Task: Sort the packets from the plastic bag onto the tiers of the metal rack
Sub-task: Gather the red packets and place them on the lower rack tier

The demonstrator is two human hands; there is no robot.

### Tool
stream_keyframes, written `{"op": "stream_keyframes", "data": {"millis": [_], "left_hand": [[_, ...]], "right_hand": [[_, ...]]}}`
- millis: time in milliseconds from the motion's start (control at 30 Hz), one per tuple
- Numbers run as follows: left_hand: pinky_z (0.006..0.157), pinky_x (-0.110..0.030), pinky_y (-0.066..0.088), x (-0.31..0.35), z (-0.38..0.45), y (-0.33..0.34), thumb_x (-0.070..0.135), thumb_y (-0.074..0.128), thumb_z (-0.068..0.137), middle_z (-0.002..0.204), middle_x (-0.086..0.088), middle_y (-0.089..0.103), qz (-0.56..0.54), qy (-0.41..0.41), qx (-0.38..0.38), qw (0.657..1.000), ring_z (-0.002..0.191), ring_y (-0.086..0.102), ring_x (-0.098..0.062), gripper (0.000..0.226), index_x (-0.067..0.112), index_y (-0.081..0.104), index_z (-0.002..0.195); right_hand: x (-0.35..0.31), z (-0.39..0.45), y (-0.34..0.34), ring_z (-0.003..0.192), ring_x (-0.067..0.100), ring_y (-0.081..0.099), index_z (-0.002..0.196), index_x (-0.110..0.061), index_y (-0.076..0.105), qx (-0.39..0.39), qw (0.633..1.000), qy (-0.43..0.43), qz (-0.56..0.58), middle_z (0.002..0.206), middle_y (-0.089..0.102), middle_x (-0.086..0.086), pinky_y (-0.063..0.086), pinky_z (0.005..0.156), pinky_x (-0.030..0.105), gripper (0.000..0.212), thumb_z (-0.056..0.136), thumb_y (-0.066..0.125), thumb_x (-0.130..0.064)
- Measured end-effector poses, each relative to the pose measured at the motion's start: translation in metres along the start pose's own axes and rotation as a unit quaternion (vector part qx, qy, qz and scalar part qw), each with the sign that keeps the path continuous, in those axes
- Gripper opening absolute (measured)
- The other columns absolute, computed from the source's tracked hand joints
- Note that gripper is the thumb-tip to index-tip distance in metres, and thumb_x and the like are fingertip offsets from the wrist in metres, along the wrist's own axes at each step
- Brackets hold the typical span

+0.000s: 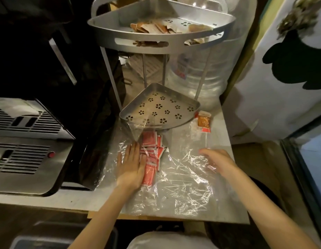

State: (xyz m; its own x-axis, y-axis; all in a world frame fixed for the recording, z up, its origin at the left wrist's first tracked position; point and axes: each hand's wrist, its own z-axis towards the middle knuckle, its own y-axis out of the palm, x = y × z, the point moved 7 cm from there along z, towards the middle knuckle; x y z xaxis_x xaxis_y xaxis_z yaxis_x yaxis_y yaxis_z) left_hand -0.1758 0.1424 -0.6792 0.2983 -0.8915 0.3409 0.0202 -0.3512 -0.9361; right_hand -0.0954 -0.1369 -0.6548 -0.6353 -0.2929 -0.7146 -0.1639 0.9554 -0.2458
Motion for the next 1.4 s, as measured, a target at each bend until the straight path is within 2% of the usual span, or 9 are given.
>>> {"op": "stream_keyframes", "data": {"millis": [133,267,500,733,1033,1133,1233,1300,1400], "left_hand": [[0.112,-0.035,-0.015,-0.001,0.001,0.001,0.055,-0.011,0.086,0.157,0.004,0.002,0.012,0.000,-0.006,1.000,0.143,-0.005,-0.011,0.066,0.024,-0.006,0.144],[0.112,-0.036,-0.014,-0.001,0.000,0.003,0.055,-0.010,0.086,0.157,0.005,0.000,0.013,-0.003,-0.012,1.000,0.143,-0.006,-0.011,0.066,0.025,-0.007,0.144],[0.110,-0.036,-0.017,0.003,-0.001,0.003,0.054,-0.006,0.088,0.157,0.002,-0.006,0.040,-0.005,-0.025,0.999,0.142,-0.012,-0.012,0.065,0.022,-0.009,0.145],[0.114,-0.045,-0.008,0.011,0.004,-0.003,0.046,0.016,0.096,0.157,-0.003,-0.010,0.059,-0.025,-0.112,0.992,0.143,-0.014,-0.018,0.063,0.015,-0.008,0.145],[0.100,-0.034,0.032,0.056,0.003,-0.063,0.024,0.054,0.088,0.125,-0.013,0.049,-0.056,0.013,0.063,0.996,0.119,0.043,-0.028,0.035,0.007,0.053,0.118],[0.083,-0.032,0.045,0.069,-0.004,-0.065,0.028,0.053,0.087,0.096,-0.005,0.069,-0.427,-0.027,-0.019,0.904,0.095,0.064,-0.018,0.024,0.012,0.066,0.100],[0.093,-0.041,0.047,0.087,-0.013,-0.047,0.048,0.038,0.089,0.106,-0.004,0.069,-0.732,-0.093,-0.217,0.640,0.100,0.063,-0.019,0.050,0.013,0.061,0.117],[0.081,-0.032,0.054,0.085,-0.015,-0.046,0.044,0.047,0.087,0.098,0.000,0.071,-0.747,-0.071,-0.242,0.615,0.089,0.066,-0.015,0.041,0.017,0.066,0.111],[0.057,-0.022,0.054,0.067,-0.015,-0.042,0.026,0.065,0.071,0.078,0.002,0.074,-0.709,-0.097,-0.177,0.675,0.067,0.069,-0.011,0.026,0.015,0.068,0.094]], "right_hand": [[0.000,-0.011,0.016,0.054,0.009,0.064,0.085,-0.015,0.071,-0.134,0.991,-0.006,-0.002,0.074,0.071,0.002,0.048,0.050,0.021,0.016,0.074,0.073,-0.026],[-0.017,-0.017,0.013,0.063,0.013,0.064,0.075,-0.010,0.070,-0.100,0.991,-0.086,0.003,0.066,0.072,0.000,0.049,0.063,0.024,0.004,0.076,0.072,-0.014],[-0.071,-0.046,0.013,0.050,0.011,0.065,0.078,-0.003,0.069,-0.168,0.973,-0.155,0.038,0.060,0.072,0.003,0.045,0.042,0.015,0.011,0.075,0.072,-0.012],[-0.113,-0.068,0.011,0.060,0.013,0.064,0.068,-0.015,0.073,-0.226,0.949,-0.215,0.035,0.066,0.072,0.001,0.041,0.074,0.037,0.027,0.051,0.082,-0.034],[-0.152,-0.095,0.018,0.052,0.004,0.064,0.061,-0.010,0.072,-0.310,0.908,-0.191,0.208,0.053,0.068,-0.002,0.051,0.053,0.013,0.004,0.060,0.068,-0.008],[-0.155,-0.103,0.027,0.051,0.008,0.062,0.074,-0.002,0.062,-0.342,0.894,-0.192,0.218,0.050,0.065,0.000,0.046,0.092,0.029,0.009,0.066,0.060,-0.006],[-0.151,-0.104,0.036,0.049,0.011,0.062,0.070,-0.004,0.061,-0.379,0.878,-0.199,0.215,0.049,0.064,0.003,0.015,0.114,0.051,0.006,0.070,0.055,-0.005],[-0.144,-0.100,0.037,0.052,0.011,0.064,0.065,-0.008,0.068,-0.389,0.873,-0.207,0.207,0.051,0.066,0.003,0.034,0.106,0.044,0.017,0.073,0.053,-0.005],[-0.125,-0.072,0.024,0.057,0.011,0.066,0.067,-0.012,0.072,-0.351,0.893,-0.178,0.219,0.057,0.069,0.002,0.055,0.069,0.024,0.010,0.066,0.063,-0.007]]}}
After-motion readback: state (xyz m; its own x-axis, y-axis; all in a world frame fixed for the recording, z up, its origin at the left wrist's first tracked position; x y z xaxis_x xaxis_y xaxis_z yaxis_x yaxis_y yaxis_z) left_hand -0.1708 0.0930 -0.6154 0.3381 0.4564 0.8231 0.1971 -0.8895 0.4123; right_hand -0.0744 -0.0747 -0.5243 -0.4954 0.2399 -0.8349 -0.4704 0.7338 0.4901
